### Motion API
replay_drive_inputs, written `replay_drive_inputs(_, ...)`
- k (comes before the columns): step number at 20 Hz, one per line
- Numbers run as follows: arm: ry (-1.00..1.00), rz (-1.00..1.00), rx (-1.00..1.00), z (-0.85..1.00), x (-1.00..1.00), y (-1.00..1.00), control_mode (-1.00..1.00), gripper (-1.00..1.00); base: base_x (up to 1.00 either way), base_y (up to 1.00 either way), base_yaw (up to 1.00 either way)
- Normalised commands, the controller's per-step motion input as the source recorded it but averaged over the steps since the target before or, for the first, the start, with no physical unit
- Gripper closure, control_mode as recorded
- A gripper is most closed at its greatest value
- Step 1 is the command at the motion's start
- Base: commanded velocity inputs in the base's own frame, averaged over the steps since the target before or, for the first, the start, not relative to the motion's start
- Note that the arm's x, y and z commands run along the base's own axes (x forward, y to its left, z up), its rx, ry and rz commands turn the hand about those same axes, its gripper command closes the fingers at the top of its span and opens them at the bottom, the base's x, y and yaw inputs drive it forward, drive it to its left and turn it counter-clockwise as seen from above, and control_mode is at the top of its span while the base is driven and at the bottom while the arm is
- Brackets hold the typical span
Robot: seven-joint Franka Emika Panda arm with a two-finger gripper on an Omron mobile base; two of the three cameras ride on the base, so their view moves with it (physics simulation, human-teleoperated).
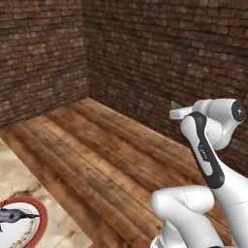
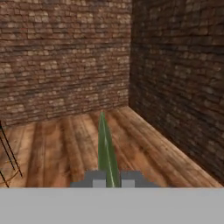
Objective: Take the lemon wedge from the fridge and place it on the plate with fish on the dining counter.
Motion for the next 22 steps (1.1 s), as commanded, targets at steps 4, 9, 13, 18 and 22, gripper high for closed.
replay_drive_inputs(4, 0.0, 0.0, 0.0, 0.0, 0.0, 0.0, 1.0, 1.0, 0.37, 0.0, 0.86)
replay_drive_inputs(9, 0.0, 0.0, 0.0, 0.0, 0.0, 0.0, 1.0, 1.0, 0.52, 0.0, 0.83)
replay_drive_inputs(13, 0.0, 0.0, 0.0, 0.0, 0.0, 0.0, 1.0, 1.0, 0.67, -0.07, 0.8)
replay_drive_inputs(18, 0.0, 0.0, 0.0, 0.0, 0.0, 0.0, 1.0, 1.0, 0.19, -0.03, 0.88)
replay_drive_inputs(22, 0.0, 0.0, 0.0, 0.0, 0.0, 0.0, 1.0, 1.0, 0.04, -0.09, 0.88)
